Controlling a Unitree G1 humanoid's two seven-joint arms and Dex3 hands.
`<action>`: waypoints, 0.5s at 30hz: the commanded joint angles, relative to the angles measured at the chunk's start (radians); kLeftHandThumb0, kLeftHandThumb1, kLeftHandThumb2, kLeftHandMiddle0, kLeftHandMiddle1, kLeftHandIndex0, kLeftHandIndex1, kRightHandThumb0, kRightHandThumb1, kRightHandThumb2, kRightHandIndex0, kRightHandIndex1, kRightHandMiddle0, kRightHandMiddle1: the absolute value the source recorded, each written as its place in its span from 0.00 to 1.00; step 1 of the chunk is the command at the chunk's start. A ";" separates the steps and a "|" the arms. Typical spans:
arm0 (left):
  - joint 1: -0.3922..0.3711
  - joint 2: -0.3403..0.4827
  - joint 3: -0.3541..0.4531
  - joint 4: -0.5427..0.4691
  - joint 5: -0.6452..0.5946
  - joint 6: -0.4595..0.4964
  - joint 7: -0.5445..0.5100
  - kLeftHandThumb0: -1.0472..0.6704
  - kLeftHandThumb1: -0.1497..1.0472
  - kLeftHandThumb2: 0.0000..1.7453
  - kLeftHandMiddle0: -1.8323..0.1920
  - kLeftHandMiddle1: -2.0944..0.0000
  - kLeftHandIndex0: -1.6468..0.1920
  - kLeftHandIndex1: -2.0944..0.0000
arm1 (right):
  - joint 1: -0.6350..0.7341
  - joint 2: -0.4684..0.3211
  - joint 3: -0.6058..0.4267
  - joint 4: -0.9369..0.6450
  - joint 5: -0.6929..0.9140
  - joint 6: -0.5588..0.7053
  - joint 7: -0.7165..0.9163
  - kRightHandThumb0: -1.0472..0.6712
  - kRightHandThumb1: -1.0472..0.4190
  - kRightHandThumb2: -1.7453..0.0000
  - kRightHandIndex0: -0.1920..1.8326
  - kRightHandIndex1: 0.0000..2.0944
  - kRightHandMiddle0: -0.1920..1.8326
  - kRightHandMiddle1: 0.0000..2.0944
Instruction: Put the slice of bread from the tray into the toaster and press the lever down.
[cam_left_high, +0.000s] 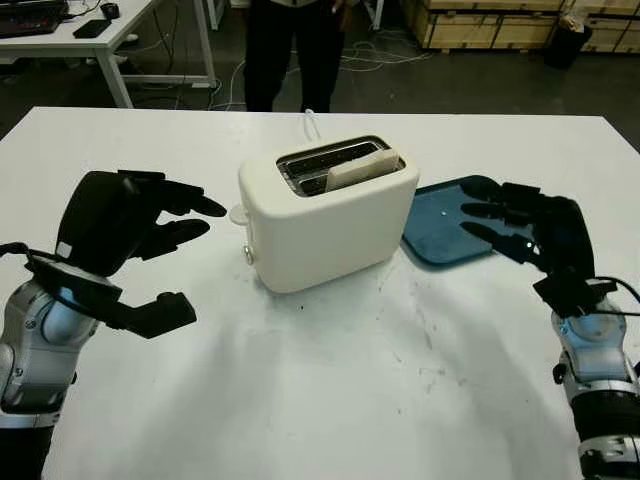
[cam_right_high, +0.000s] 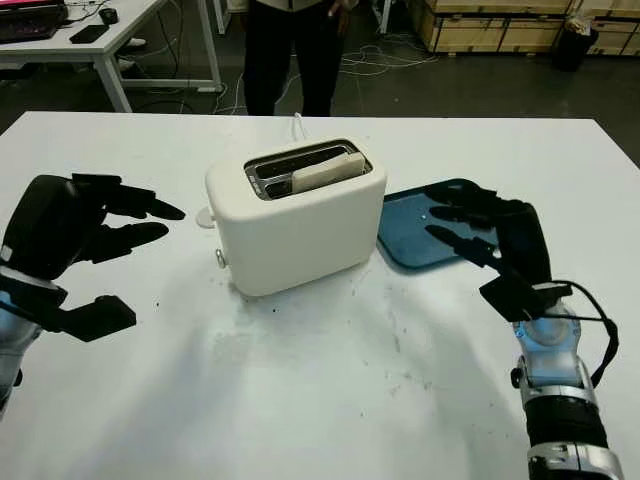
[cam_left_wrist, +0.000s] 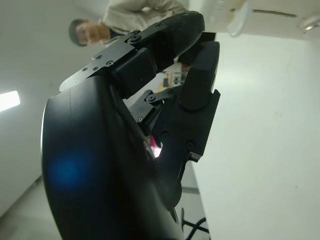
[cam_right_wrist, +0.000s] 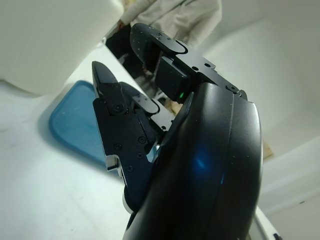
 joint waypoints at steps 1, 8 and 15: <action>-0.025 0.000 -0.012 0.017 0.019 -0.007 0.013 0.43 0.80 0.00 0.40 0.51 0.21 0.94 | 0.011 0.007 -0.010 -0.009 0.010 0.010 -0.013 0.50 0.13 1.00 0.61 0.02 0.54 0.00; -0.045 -0.027 -0.035 0.072 0.060 -0.003 0.068 0.46 0.79 0.00 0.42 0.43 0.20 0.95 | 0.022 0.015 0.006 -0.026 -0.014 0.033 -0.021 0.47 0.13 1.00 0.61 0.01 0.54 0.00; -0.072 -0.041 -0.040 0.105 0.100 0.020 0.113 0.49 0.81 0.00 0.44 0.40 0.21 0.96 | 0.032 0.027 0.013 -0.043 -0.014 0.036 -0.021 0.49 0.13 1.00 0.60 0.01 0.53 0.00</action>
